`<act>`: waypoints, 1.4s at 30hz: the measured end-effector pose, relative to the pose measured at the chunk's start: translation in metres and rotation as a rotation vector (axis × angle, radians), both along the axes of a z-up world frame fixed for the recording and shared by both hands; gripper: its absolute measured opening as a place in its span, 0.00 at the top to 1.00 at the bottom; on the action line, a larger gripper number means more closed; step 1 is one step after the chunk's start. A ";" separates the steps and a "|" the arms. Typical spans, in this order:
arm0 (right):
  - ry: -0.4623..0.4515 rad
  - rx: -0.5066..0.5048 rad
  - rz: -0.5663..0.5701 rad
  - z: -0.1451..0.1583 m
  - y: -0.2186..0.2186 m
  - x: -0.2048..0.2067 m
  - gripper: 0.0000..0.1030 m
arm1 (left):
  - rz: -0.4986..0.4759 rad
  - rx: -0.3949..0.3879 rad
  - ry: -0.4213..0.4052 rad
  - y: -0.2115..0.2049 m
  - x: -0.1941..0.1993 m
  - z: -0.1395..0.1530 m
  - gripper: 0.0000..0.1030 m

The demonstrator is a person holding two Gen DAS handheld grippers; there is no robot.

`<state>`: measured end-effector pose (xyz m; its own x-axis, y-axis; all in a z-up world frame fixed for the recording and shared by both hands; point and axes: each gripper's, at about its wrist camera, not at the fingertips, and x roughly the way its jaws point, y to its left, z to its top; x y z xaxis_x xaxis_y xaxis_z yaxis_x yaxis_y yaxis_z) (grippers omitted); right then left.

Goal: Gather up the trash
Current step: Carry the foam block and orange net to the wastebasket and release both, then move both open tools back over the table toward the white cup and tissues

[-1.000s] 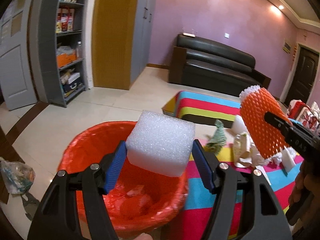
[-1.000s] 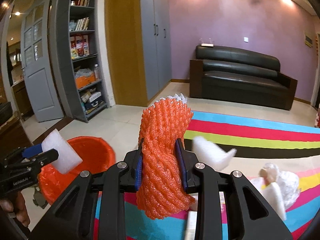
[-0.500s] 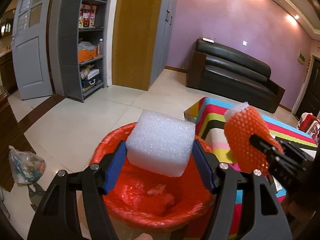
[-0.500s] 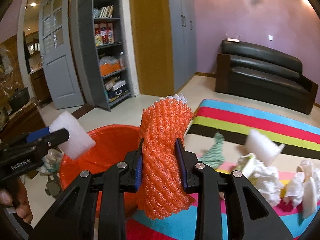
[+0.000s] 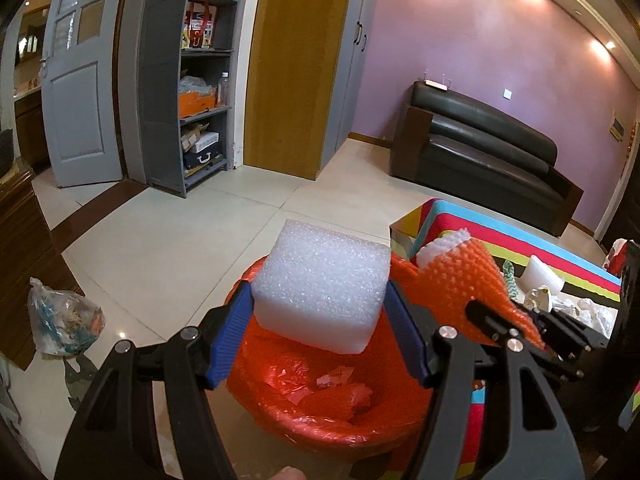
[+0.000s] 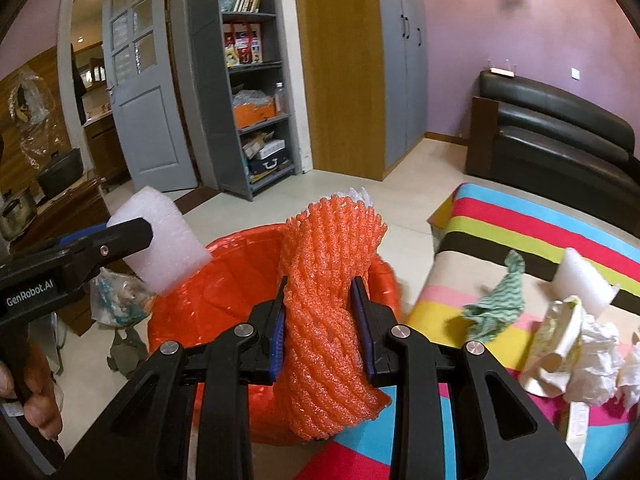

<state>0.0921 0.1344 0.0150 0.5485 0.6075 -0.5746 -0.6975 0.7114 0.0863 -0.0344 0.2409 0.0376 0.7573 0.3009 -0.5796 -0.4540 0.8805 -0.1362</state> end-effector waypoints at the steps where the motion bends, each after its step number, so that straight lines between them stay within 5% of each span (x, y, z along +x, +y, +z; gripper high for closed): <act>1: 0.003 0.000 0.008 -0.001 0.003 -0.001 0.72 | 0.002 -0.002 0.000 0.001 0.000 0.000 0.37; 5: 0.008 0.001 0.023 -0.004 0.011 -0.004 0.69 | 0.012 -0.007 -0.001 0.004 -0.002 0.001 0.36; 9: 0.013 0.004 0.031 -0.005 0.015 -0.003 0.37 | 0.017 -0.019 0.001 0.007 -0.002 -0.001 0.25; 42: -0.055 -0.037 -0.132 0.003 -0.082 0.024 0.36 | -0.086 -0.009 -0.005 -0.042 0.043 -0.004 0.25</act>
<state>0.1157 0.0527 0.0178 0.6536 0.5071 -0.5618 -0.6007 0.7991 0.0223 0.0090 0.1987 0.0340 0.7833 0.2290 -0.5779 -0.3756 0.9151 -0.1465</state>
